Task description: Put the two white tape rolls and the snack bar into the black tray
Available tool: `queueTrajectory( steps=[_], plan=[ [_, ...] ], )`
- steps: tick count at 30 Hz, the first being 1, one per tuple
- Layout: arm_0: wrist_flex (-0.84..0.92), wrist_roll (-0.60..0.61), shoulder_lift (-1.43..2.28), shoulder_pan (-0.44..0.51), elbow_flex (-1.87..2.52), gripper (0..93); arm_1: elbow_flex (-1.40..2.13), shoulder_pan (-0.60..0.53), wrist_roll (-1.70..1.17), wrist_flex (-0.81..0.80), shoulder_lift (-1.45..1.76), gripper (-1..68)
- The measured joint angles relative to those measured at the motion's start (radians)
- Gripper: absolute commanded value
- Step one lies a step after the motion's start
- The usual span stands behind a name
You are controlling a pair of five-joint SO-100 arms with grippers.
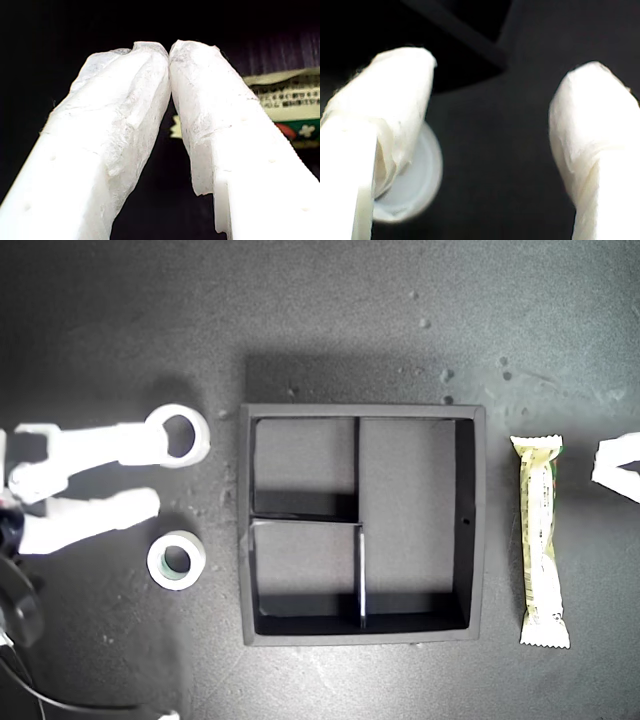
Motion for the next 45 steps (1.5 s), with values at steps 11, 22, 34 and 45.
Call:
queueTrajectory(
  steps=[11, 22, 34, 45],
  plan=[
    [0.123, 0.035, -0.612, -0.020, -0.265, 17.7, -0.667, -0.166, -0.331, 0.299, -0.693, 25.5],
    [0.190, 0.041, -0.805, -0.058, -0.316, 18.1, -0.979, -0.388, -0.492, 0.535, -1.152, 25.4],
    [0.163, 0.081, -0.904, -0.058, -0.367, 17.5, -0.891, -0.420, -0.431, 0.537, -1.157, 23.9],
    [0.163, 0.089, -1.039, -0.041, -0.423, 16.3, -0.865, -0.408, -0.403, 0.537, -1.157, 24.2]
  ],
)
